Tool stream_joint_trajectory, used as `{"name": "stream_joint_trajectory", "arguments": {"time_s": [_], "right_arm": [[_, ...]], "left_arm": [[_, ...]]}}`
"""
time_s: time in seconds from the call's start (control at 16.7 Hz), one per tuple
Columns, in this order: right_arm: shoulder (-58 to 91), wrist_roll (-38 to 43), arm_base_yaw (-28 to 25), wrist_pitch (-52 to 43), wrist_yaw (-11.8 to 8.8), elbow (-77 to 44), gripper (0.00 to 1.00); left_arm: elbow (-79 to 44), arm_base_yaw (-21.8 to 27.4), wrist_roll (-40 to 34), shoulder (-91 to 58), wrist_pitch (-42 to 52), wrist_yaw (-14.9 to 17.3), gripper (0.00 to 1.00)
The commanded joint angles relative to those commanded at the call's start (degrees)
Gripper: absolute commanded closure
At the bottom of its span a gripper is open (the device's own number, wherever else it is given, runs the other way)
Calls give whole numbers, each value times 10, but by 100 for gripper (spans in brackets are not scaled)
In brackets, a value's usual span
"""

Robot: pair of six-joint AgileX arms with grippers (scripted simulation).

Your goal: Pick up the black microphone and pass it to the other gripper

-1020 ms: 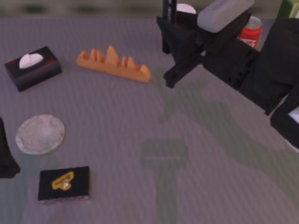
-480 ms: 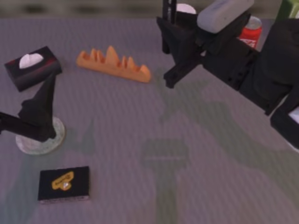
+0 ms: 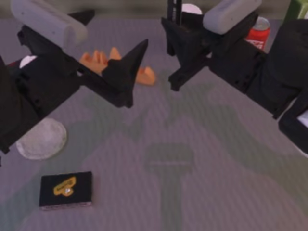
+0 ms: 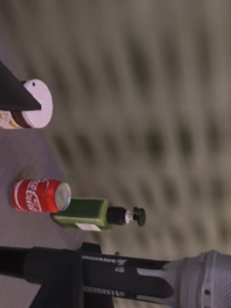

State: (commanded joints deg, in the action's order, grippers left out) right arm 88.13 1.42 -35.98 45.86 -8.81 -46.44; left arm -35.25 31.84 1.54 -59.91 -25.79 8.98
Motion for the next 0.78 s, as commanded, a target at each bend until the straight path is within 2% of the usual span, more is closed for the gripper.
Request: {"name": "stream_joint_trajectory", "arguments": {"time_s": [0.18,0.54,0.78], "right_arm": [[0,0,0,0,0,0,100],[0,0,0,0,0,0,100],[0,0,0,0,0,0,100]], "left_arm": [[-24,20,1,-34,-18,6,0],[-31,20,1,-42,-20,5,0],[-99,34,2,-131,-42,-5,0]]}}
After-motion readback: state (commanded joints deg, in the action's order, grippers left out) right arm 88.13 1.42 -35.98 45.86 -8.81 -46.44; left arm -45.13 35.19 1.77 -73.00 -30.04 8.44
